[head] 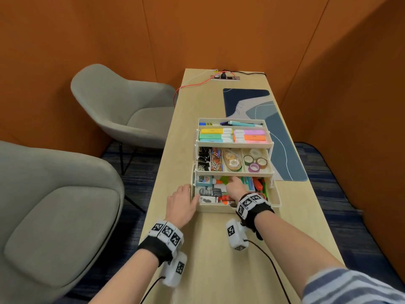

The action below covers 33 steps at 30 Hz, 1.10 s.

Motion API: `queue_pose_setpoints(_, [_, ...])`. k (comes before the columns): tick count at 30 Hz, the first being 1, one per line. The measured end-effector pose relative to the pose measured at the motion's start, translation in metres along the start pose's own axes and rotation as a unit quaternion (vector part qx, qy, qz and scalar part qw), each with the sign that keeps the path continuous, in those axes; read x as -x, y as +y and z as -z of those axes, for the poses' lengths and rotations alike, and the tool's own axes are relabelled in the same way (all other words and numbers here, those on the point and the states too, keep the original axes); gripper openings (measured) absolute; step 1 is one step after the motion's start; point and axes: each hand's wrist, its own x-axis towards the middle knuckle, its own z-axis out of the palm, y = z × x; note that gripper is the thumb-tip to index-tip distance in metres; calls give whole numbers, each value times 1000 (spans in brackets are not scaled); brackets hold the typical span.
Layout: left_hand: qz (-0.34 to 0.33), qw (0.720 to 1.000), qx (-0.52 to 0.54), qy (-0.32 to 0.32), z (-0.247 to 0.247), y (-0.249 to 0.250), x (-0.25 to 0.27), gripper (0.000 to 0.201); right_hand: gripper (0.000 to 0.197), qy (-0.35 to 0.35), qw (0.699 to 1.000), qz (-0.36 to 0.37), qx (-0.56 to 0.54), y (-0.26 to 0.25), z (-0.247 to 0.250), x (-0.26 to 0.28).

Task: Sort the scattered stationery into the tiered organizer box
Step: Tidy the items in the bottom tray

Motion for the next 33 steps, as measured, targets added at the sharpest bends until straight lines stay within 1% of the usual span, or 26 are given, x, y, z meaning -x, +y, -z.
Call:
queue_pose_setpoints(2, [1, 1000, 1, -13, -3, 1, -5, 35, 47, -30, 999, 25, 29, -1, 6, 1])
queue_pose_setpoints(4, [2, 1000, 15, -26, -6, -1, -10, 32, 50, -64, 996, 53, 23, 5, 17, 6])
queue_pose_setpoints(5, [4, 999, 21, -32, -7, -2, -13, 31, 47, -66, 995, 67, 15, 10, 25, 11])
queue_pose_setpoints(6, [5, 999, 29, -40, -9, -4, -15, 30, 42, -52, 995, 86, 5, 16, 35, 17])
queue_pose_setpoints(7, [7, 998, 39, -51, -9, -6, -16, 29, 38, -16, 994, 109, -10, 22, 46, 25])
queue_pose_setpoints(9, [9, 996, 55, -75, -9, -7, -18, 28, 32, 99, 985, 142, -18, 35, 72, 39])
queue_pose_setpoints(11, [12, 994, 54, -94, -8, -7, -20, 29, 30, 219, 967, 127, 28, 53, 98, 44])
queue_pose_setpoints(12, [14, 994, 52, -100, -8, -7, -21, 29, 34, 235, 966, 96, 51, 64, 109, 42])
queue_pose_setpoints(13, [15, 993, 50, -104, -8, -7, -22, 30, 40, 204, 975, 54, 70, 74, 117, 38])
queue_pose_setpoints(15, [16, 993, 42, -106, -8, -6, -22, 31, 49, 69, 993, -2, 91, 89, 119, 34])
queue_pose_setpoints(16, [18, 993, 38, -107, -7, -6, -23, 31, 52, 14, 996, -8, 90, 93, 116, 34])
queue_pose_setpoints(17, [21, 993, 34, -108, -7, -5, -22, 31, 53, -3, 996, -4, 85, 96, 113, 35])
queue_pose_setpoints(20, [25, 993, 19, -111, -6, -4, -16, 26, 42, 61, 997, 12, 47, 106, 103, 44])
queue_pose_setpoints(22, [24, 993, 19, -112, -4, -4, -7, 26, 36, 80, 997, 3, 15, 115, 99, 51])
queue_pose_setpoints(25, [27, 992, 27, -117, 5, -3, 17, 32, 30, 87, 996, -6, 12, 125, 92, 75])
queue_pose_setpoints(28, [23, 990, 16, -137, 10, -6, 48, 37, 27, 89, 995, 24, 24, 141, 87, 110])
queue_pose_setpoints(31, [14, 987, 11, -162, 12, -9, 78, 34, 22, 76, 996, 45, 10, 156, 84, 141])
queue_pose_setpoints(33, [6, 983, -8, -185, 15, -10, 93, 31, 20, 60, 997, 45, 4, 163, 85, 152])
